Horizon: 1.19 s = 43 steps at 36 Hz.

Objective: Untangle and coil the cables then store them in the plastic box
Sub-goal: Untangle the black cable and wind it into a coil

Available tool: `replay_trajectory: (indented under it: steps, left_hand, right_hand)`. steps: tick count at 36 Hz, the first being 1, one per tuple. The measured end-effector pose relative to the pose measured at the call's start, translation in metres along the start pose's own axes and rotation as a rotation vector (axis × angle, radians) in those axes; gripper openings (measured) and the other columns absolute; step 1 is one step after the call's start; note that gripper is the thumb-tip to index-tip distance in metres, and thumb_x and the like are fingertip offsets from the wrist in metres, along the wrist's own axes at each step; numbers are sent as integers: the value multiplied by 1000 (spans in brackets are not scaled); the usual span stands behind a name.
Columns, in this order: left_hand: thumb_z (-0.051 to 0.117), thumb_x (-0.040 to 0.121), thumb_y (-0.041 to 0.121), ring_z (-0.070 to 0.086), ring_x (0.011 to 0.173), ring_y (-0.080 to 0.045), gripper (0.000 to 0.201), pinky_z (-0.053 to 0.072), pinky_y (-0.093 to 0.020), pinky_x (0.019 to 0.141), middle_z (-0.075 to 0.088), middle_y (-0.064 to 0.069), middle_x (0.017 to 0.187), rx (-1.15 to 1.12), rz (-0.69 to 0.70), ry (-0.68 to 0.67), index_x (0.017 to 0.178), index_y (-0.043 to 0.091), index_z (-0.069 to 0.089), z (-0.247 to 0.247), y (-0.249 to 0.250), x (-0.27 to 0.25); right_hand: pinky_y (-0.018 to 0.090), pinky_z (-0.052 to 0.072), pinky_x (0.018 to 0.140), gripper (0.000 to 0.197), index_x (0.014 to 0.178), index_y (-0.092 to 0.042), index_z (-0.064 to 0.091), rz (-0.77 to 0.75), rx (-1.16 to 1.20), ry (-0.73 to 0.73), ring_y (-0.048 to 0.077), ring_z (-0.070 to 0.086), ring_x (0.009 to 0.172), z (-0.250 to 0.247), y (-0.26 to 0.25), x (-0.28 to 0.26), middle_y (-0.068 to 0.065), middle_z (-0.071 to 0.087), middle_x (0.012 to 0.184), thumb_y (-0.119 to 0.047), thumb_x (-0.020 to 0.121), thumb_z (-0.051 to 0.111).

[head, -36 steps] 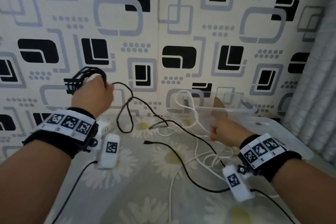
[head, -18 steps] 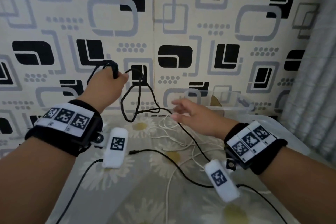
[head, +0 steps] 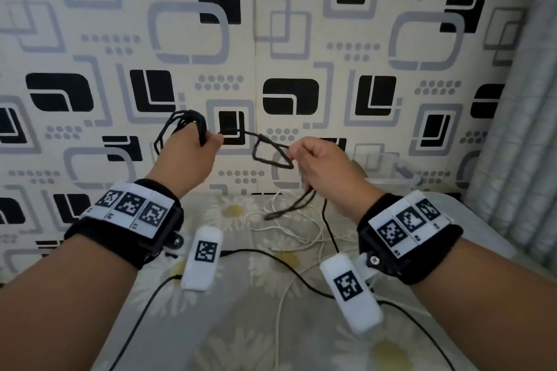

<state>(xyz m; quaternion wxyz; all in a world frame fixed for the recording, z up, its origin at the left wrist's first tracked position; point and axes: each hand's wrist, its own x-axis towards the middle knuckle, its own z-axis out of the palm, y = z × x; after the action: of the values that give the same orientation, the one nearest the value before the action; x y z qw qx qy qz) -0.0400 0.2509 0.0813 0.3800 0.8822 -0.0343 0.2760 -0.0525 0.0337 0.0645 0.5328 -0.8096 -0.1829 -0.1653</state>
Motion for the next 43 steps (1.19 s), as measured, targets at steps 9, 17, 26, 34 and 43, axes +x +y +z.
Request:
replay_trajectory:
  steps: [9, 17, 26, 34, 43]
  left_hand:
    - [49, 98, 31, 51, 63, -22, 31, 34, -33, 55, 52, -4, 66, 22, -28, 64, 74, 14, 42, 4, -18, 5]
    - [49, 99, 28, 50, 61, -23, 39, 34, -32, 57, 55, -11, 65, 26, -172, 142, 84, -6, 58, -11, -46, 11]
    - [48, 99, 31, 47, 78, -26, 30, 34, -32, 71, 51, -7, 73, -87, -292, 294, 89, 3, 51, 8, -47, 11]
    - [50, 96, 31, 55, 62, -23, 27, 39, -30, 60, 55, -7, 69, -170, -219, 37, 77, 11, 50, 14, -34, 5]
    - [51, 97, 29, 59, 73, -37, 35, 44, -34, 64, 58, -16, 70, -56, -55, -42, 80, -1, 53, 18, -9, -5]
  right_hand:
    - [30, 43, 66, 19, 81, -23, 57, 54, -389, -72, 13, 55, 70, -39, 24, 6, 0, 65, 83, -35, 95, 55]
    - [22, 33, 57, 19, 85, -16, 69, 322, -436, -73, 9, 51, 73, -113, 64, 8, -8, 58, 74, -33, 90, 64]
    - [23, 36, 59, 16, 80, -28, 70, 507, -545, -141, 9, 50, 71, -124, 94, 4, -7, 58, 75, -43, 86, 67]
    - [24, 42, 84, 20, 108, -18, 72, 378, -778, -309, 17, 60, 96, -118, 72, 7, 3, 68, 106, -25, 92, 62]
    - [20, 44, 59, 21, 98, -16, 69, 103, -398, 210, 12, 67, 75, -127, -27, 21, 1, 72, 89, -20, 98, 48]
